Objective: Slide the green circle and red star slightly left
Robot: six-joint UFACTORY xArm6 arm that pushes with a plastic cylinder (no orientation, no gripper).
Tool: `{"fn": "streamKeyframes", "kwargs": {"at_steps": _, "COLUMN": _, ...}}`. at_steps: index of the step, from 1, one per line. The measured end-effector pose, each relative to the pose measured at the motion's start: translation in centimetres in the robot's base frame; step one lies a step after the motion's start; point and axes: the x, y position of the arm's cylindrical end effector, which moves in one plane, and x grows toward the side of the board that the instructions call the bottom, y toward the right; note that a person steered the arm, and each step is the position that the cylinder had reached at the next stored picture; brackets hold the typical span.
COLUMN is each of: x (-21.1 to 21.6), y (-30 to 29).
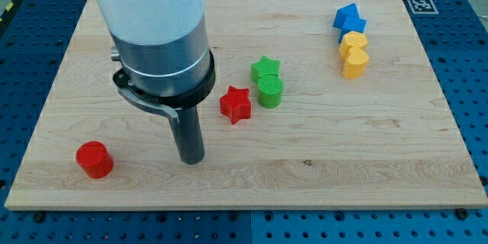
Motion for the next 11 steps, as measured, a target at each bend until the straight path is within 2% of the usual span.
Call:
{"fn": "streamKeyframes", "kwargs": {"at_steps": 3, "x": 2.2, "y": 0.9}}
{"fn": "streamKeyframes", "kwargs": {"at_steps": 6, "x": 1.9, "y": 14.8}}
{"fn": "streamKeyframes", "kwargs": {"at_steps": 7, "x": -1.0, "y": 16.8}}
{"fn": "streamKeyframes", "kwargs": {"at_steps": 10, "x": -8.8, "y": 13.8}}
{"fn": "streamKeyframes", "kwargs": {"at_steps": 11, "x": -8.8, "y": 10.8}}
